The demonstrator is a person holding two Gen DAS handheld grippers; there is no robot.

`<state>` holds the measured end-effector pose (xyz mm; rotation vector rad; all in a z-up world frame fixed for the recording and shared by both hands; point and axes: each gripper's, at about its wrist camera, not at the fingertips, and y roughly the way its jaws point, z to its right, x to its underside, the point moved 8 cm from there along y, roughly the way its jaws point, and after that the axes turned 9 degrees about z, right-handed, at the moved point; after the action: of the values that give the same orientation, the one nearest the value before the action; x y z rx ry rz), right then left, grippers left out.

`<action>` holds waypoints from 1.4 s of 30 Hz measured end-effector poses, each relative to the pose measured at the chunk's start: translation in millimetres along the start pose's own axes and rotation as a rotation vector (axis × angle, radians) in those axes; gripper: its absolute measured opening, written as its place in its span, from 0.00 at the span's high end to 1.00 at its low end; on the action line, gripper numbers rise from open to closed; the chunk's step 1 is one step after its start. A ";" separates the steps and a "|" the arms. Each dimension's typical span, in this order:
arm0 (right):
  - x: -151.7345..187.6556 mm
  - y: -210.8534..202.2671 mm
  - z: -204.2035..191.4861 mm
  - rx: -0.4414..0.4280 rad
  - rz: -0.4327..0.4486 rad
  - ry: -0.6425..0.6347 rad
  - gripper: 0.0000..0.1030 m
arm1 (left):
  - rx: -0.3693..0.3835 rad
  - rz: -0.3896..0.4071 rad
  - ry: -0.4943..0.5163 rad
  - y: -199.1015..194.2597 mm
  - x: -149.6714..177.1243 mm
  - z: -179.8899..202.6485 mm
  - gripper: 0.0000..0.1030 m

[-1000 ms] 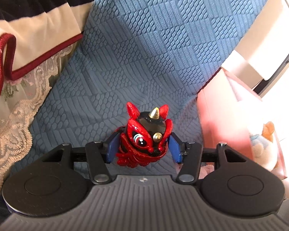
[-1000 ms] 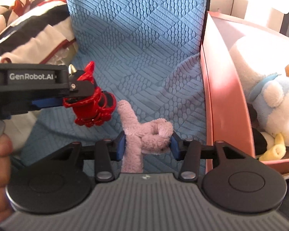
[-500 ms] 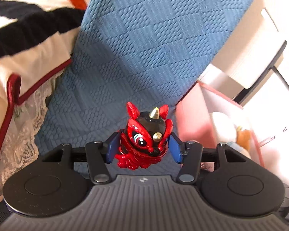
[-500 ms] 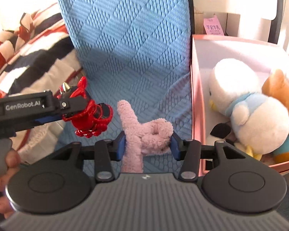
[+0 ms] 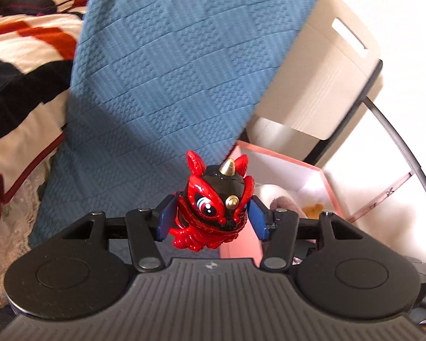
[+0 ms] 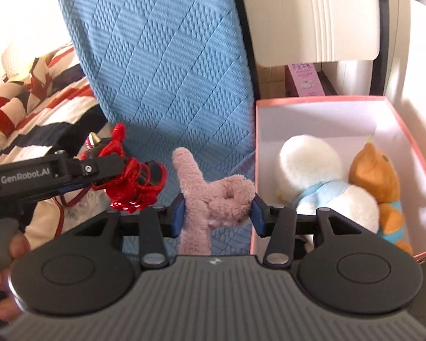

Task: Organize objects
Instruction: 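Lift the pink rabbit and red lion with both tools over the pink box, then open both tools to drop the rabbit and red lion into the box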

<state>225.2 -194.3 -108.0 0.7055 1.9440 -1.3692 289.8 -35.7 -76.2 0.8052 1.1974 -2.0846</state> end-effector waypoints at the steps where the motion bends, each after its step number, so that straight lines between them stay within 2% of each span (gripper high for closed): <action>1: -2.3 -3.3 3.2 0.002 0.005 0.001 0.52 | 0.006 0.001 0.005 0.5 -1.4 6.6 0.41; 12: -27.5 -36.8 53.1 0.056 0.072 0.028 0.52 | 0.088 0.022 0.064 12.5 -13.9 82.2 0.41; 20: -29.2 -48.6 102.1 0.116 0.092 0.069 0.52 | 0.124 -0.006 0.089 31.9 2.6 127.4 0.41; 33: 12.4 -37.3 174.9 0.195 0.057 0.148 0.52 | 0.138 -0.138 0.149 84.4 60.1 168.5 0.41; 38: 41.9 -23.2 205.4 0.231 0.014 0.217 0.52 | 0.132 -0.195 0.166 105.2 88.3 173.3 0.41; 42: 53.1 -16.6 223.3 0.250 0.018 0.264 0.52 | 0.122 -0.217 0.172 114.6 103.2 173.3 0.41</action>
<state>223.4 -408.1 -192.9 1.0666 1.9766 -1.5922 273.1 -257.5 -142.4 0.9647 1.3088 -2.3215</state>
